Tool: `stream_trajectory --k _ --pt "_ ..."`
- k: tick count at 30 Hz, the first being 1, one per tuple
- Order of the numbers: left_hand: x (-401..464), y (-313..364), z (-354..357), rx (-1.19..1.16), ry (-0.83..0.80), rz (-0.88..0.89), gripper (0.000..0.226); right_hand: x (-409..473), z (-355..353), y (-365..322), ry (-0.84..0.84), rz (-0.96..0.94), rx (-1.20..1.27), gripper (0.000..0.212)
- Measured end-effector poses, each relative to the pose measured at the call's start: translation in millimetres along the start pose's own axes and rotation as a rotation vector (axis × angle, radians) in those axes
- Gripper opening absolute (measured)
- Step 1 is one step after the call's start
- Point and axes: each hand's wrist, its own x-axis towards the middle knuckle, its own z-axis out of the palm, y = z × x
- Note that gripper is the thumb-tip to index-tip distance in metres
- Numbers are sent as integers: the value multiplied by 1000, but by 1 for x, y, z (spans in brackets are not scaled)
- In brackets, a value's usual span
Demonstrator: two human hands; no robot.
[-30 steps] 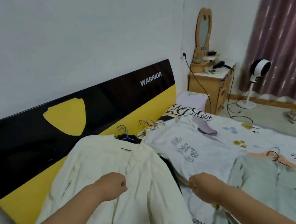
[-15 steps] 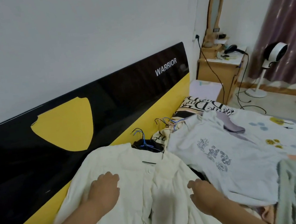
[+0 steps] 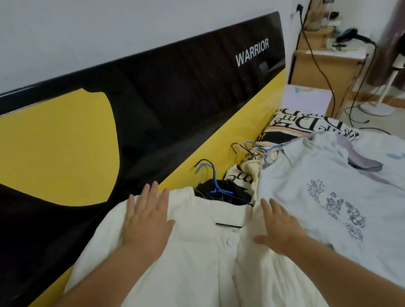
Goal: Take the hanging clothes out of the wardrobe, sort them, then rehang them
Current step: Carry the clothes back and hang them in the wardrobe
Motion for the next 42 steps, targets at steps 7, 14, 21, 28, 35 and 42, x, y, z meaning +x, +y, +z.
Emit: stream_trajectory --k 7,14,21,28,35,42 --pt "14 -19 44 121 144 120 93 33 28 4 -6 36 27 125" --pt "-1 -8 27 20 -22 -1 64 24 36 0 129 -21 -13 79" --pt "-34 -18 -13 -199 99 68 65 -18 13 14 281 -51 160 40" --pt "-80 -12 -78 -163 81 -73 41 -98 -49 27 246 -115 212 20" --pt "-154 4 -182 -284 -60 -117 37 -211 -115 46 294 -186 321 26" --pt "-275 22 -271 -449 87 10 60 -336 -167 65 401 -293 492 35"
